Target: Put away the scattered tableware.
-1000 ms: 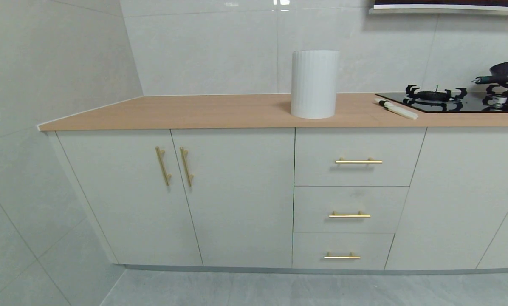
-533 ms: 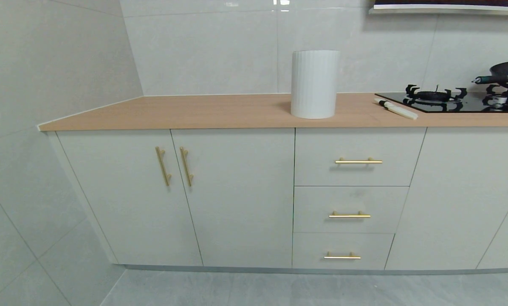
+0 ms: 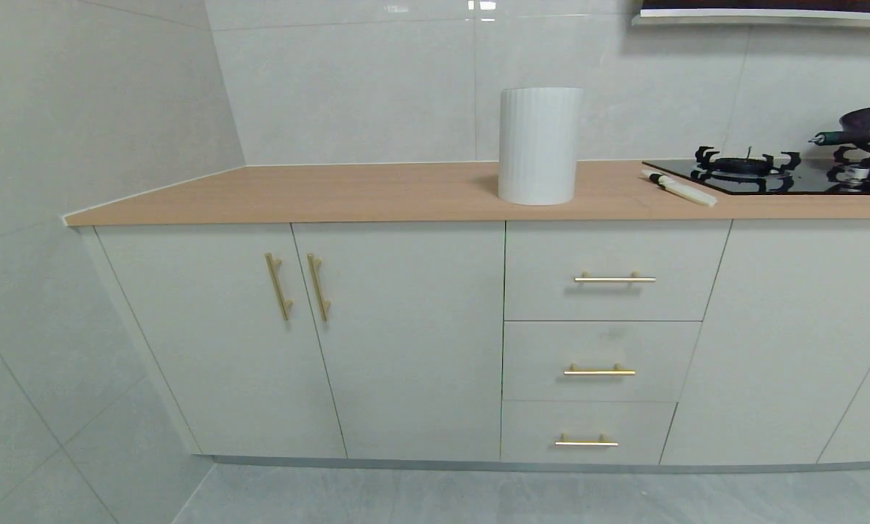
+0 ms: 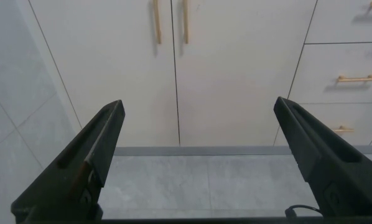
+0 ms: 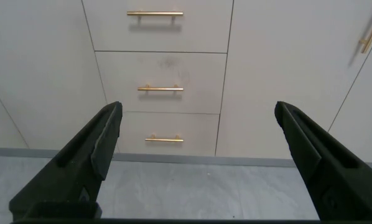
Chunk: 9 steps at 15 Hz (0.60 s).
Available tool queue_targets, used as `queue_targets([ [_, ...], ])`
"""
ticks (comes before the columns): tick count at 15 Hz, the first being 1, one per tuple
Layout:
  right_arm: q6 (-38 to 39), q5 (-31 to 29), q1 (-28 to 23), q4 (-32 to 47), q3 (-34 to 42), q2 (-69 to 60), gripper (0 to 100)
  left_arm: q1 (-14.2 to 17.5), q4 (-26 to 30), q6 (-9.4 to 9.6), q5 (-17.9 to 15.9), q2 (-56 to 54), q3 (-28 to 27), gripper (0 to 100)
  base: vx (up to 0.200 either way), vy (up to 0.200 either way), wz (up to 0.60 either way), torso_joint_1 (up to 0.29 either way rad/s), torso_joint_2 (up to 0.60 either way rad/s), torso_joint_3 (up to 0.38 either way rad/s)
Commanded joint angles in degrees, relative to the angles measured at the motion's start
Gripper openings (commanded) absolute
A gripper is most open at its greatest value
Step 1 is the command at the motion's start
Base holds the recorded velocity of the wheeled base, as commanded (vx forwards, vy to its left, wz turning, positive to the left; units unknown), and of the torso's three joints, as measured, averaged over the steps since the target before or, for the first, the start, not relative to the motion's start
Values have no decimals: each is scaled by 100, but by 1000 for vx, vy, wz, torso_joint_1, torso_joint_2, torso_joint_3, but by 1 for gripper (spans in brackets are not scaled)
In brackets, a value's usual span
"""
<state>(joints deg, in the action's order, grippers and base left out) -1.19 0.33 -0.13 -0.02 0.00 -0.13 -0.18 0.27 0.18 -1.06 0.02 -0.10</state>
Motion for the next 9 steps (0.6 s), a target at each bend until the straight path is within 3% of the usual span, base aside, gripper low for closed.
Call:
queue_targets([
  [1, -4, 2, -4, 2, 0, 13, 100, 1, 0, -1, -8, -2, 1, 100, 200, 0, 0, -2, -7, 2],
  [9, -4, 2, -4, 2, 0, 13, 100, 1, 0, -1, -8, -2, 1, 100, 200, 0, 0, 5, 2, 2],
])
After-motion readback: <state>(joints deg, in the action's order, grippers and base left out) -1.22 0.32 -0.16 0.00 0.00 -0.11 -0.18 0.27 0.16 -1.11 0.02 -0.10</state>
